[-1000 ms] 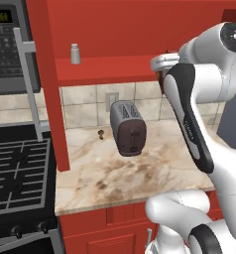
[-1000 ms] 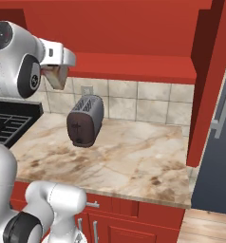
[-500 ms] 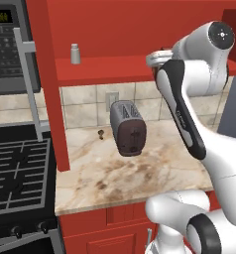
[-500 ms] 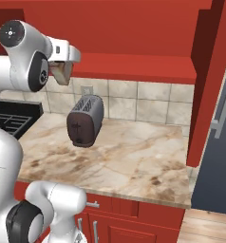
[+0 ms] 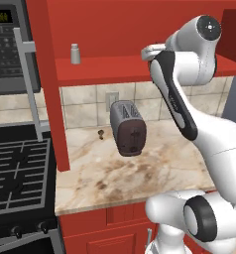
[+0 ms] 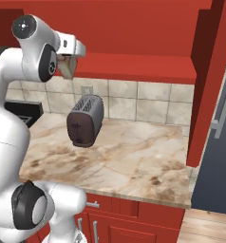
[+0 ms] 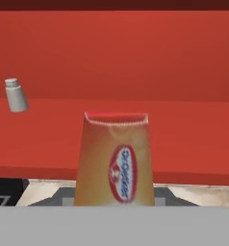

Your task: Pick the boxed food and canned food from the counter and place them in the cabinets closest to them.

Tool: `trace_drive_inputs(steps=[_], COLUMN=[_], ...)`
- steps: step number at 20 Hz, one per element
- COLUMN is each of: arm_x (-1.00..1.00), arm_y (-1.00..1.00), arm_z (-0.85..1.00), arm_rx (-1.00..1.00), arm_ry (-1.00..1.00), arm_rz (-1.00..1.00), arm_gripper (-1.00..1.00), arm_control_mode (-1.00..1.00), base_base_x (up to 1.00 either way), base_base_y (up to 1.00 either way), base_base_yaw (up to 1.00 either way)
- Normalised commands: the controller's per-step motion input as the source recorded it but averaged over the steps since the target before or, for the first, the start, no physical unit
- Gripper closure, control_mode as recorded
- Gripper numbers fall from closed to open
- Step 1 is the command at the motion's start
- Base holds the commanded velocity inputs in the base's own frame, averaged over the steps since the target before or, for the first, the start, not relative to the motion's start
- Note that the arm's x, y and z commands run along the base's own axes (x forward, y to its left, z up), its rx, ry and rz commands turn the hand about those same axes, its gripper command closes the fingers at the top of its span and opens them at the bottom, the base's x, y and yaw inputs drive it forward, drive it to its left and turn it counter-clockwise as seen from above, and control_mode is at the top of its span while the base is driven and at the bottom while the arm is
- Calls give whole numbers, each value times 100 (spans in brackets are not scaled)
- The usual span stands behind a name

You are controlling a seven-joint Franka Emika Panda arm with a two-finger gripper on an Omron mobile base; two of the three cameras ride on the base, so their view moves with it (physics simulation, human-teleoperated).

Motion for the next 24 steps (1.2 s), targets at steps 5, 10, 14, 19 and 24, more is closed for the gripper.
trace_drive_inputs(steps=[5,10,14,19,24], arm_x=[36,35,32,30,34], arm_y=[0,0,0,0,0], arm_z=[4,0,-1,-7,-8], arm_rx=[0,0,0,0,0], arm_ry=[0,0,0,0,0], arm_rz=[0,0,0,0,0], arm_gripper=[100,100,100,100,100], arm_control_mode=[-100,-100,-100,-100,-100], base_base_x=[0,0,0,0,0], base_base_y=[0,0,0,0,0], base_base_yaw=[0,0,0,0,0])
